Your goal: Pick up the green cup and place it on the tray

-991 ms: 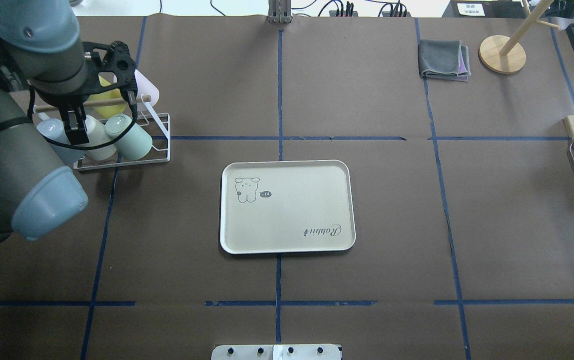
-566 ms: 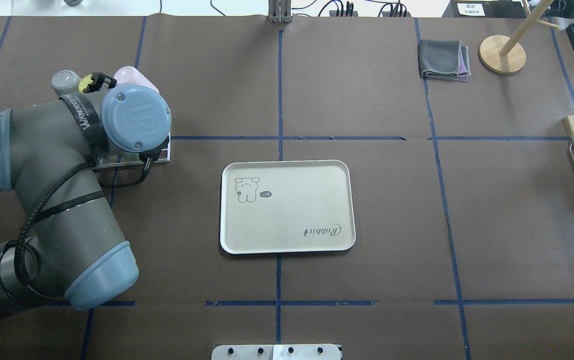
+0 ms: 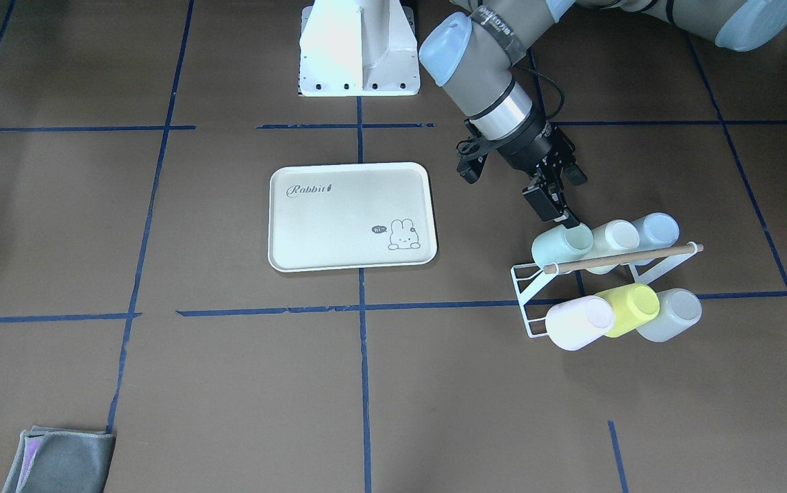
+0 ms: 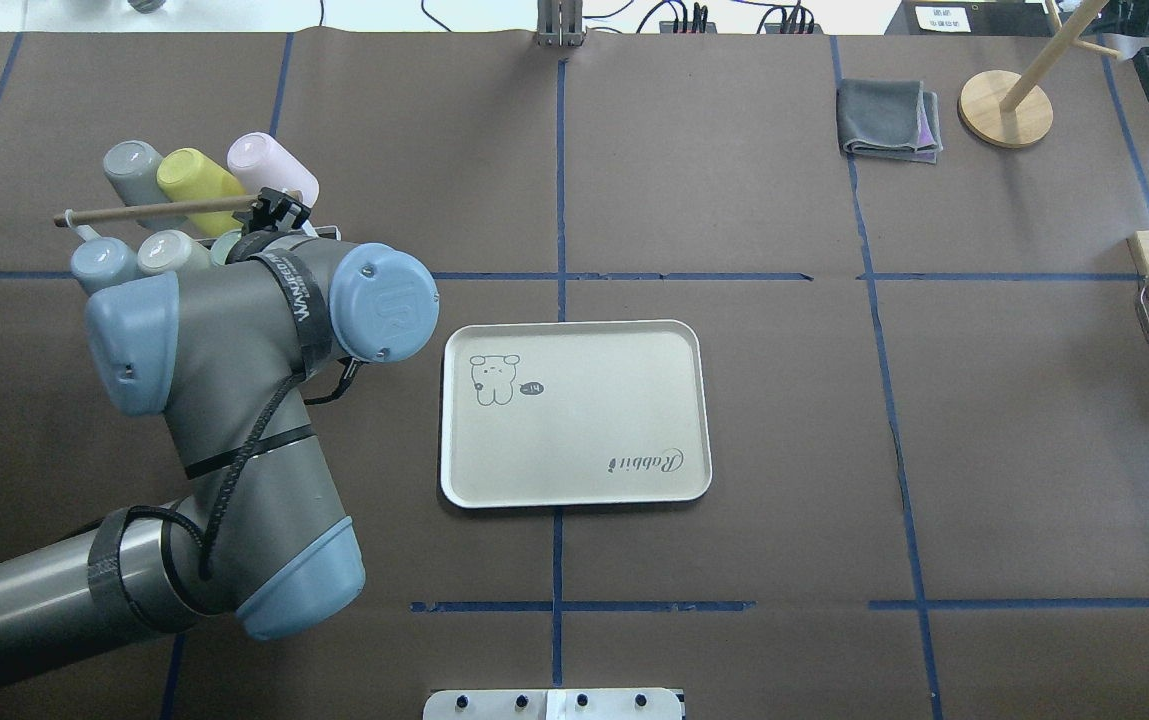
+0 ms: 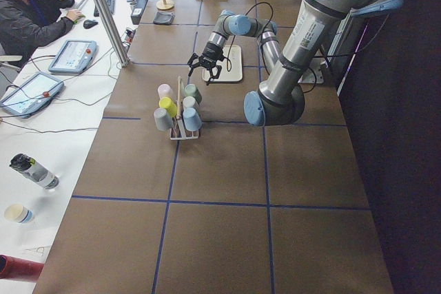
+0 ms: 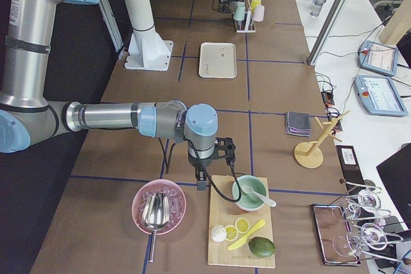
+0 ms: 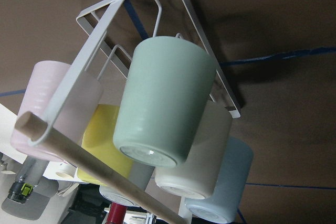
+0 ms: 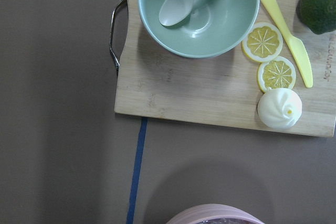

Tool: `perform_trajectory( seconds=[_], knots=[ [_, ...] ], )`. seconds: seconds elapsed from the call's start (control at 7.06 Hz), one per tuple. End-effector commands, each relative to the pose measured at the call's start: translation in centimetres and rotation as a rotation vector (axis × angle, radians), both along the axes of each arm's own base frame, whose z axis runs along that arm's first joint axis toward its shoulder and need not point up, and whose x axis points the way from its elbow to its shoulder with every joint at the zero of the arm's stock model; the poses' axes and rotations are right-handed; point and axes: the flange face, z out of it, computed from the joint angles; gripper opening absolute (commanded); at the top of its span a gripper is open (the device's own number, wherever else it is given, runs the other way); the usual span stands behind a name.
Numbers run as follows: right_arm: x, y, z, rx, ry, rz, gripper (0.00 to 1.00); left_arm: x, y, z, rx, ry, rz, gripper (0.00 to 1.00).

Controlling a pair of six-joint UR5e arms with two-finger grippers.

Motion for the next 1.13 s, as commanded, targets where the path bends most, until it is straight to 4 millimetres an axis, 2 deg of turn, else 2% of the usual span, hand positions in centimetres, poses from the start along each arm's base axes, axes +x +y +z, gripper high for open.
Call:
perform_trajectory(
  seconds=[0.0,0.28,0.57,0.99],
  knots=[
    [0.0,0.2,0.4,-0.009,-0.001,0.0,1.0,1.7,-0.6,0.4,-0.006,-0.025,0.003,1.0],
    [0.0,0.3,0.8,-0.017,-0.001,-0.001,1.0,2.4,-1.1,1.4,-0.012,-0.054,-0.002,1.0],
    [0.0,0.3,1.3,-0.026,-0.001,-0.001,1.0,4.3,-1.7,3.1,0.003,-0.05,-0.006,1.0],
    [0.0,0.3,1.4,-0.027,-0.001,-0.003,1.0,5.8,-2.6,4.7,0.006,-0.049,-0.009,1.0]
  ],
)
